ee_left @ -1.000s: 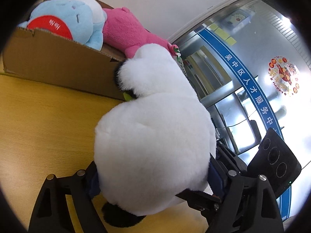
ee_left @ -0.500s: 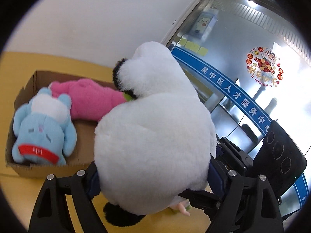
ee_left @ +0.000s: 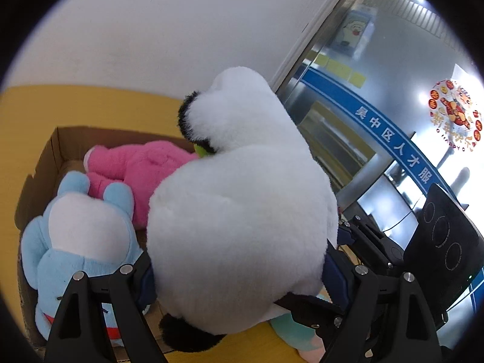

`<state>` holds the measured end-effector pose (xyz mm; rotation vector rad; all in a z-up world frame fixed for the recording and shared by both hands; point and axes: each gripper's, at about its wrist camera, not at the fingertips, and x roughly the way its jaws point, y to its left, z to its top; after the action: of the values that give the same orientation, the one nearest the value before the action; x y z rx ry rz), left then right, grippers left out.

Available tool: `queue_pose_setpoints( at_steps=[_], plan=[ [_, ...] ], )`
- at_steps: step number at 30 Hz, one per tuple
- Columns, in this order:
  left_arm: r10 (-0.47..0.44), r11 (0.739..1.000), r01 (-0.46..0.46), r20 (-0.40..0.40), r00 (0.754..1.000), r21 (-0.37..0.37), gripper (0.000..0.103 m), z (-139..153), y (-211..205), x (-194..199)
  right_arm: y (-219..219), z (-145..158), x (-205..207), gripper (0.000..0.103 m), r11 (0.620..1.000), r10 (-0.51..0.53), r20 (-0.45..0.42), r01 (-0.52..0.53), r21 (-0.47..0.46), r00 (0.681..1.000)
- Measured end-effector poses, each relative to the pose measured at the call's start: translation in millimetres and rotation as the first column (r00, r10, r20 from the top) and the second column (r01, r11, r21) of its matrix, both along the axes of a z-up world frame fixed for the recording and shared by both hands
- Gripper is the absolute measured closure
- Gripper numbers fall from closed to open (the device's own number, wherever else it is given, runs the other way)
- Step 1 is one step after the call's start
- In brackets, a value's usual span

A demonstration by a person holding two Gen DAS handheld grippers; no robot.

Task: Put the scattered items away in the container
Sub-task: 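Lower the white sheep into the box beside the blue plush, open both grippers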

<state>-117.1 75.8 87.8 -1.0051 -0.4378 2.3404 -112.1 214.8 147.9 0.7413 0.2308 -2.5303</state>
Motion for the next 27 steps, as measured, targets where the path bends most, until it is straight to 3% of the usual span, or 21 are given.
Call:
queue_pose_setpoints(
  at_steps=[5, 8, 15, 17, 23, 27],
  plan=[
    [0.019, 0.998, -0.012, 0.134, 0.991, -0.054, 0.017, -56.7, 3.9, -11.9, 0.7, -55.0, -25.1, 0.017, 1.0, -0.016, 0.21, 0.016, 0.0, 0.978],
    [0.031, 0.99, -0.017, 0.106, 0.994, -0.138, 0.016, -66.4, 13.4, -3.9, 7.5, -68.9, -31.1, 0.01, 0.999, -0.028, 0.303, 0.032, -0.007, 0.952],
    [0.057, 0.99, -0.045, 0.087, 0.995, -0.131, 0.013, -60.7, 10.0, 8.5, 26.3, -37.3, -5.7, 0.01, 0.998, 0.011, 0.237, -0.026, 0.063, 0.971],
    [0.065, 0.989, -0.054, 0.08, 0.995, -0.14, 0.012, -57.3, 7.9, 12.1, 40.8, -27.5, -7.3, 0.01, 0.998, -0.013, 0.206, -0.001, 0.068, 0.978],
    [0.109, 0.989, -0.106, 0.027, 0.994, -0.107, 0.012, -35.3, -9.8, 27.7, 79.0, 8.3, -42.0, 0.01, 0.979, -0.145, 0.199, 0.169, -0.111, 0.969],
    [0.083, 0.988, -0.085, -0.023, 0.996, -0.126, 0.012, -22.7, -14.7, 39.8, 36.1, 3.0, -78.7, 0.018, 0.984, -0.112, 0.207, 0.138, -0.116, 0.972]
  ],
)
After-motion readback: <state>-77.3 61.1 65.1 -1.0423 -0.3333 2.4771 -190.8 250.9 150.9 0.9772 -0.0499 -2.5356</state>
